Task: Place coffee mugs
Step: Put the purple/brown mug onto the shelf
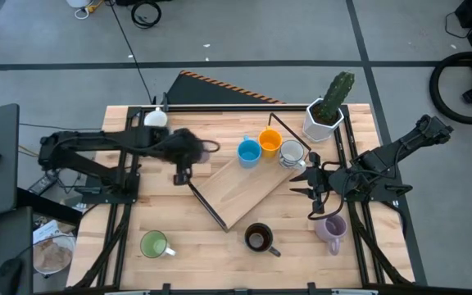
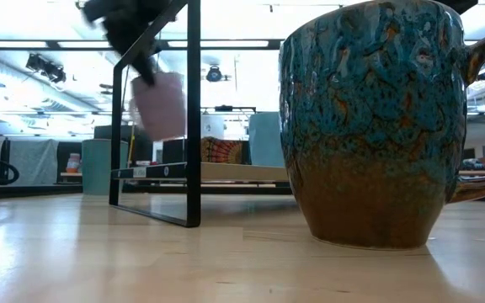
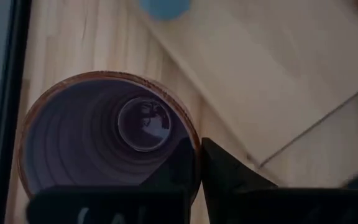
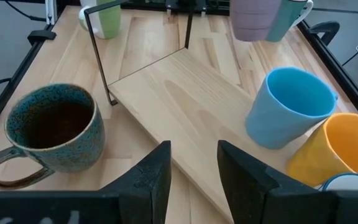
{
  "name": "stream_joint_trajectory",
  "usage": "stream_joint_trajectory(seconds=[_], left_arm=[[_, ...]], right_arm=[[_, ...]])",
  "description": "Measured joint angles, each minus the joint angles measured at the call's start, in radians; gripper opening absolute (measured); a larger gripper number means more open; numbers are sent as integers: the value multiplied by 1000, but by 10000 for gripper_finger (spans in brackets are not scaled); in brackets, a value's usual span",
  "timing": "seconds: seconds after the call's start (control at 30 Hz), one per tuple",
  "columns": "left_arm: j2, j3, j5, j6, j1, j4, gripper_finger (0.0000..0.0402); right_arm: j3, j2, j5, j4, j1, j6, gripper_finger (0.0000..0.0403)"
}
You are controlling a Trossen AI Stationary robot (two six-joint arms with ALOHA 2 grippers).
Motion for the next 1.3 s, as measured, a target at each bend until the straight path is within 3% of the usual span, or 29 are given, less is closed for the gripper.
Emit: stream_joint_trajectory(seconds=[0.2, 0.37, 0.67, 1.3], left_arm=[[227, 238, 93, 39, -17, -101, 20], [359, 340, 103, 176, -62, -159, 20], [454, 365, 99, 334, -72, -100, 20], [476, 366, 158, 335, -52, -27, 20]], right_arm=[[0, 0, -1, -2, -1, 0, 136], [0, 0, -2, -20, -1, 2, 136], [1, 0, -3, -16, -1, 1, 136], [1, 0, -4, -15, -1, 0, 136]])
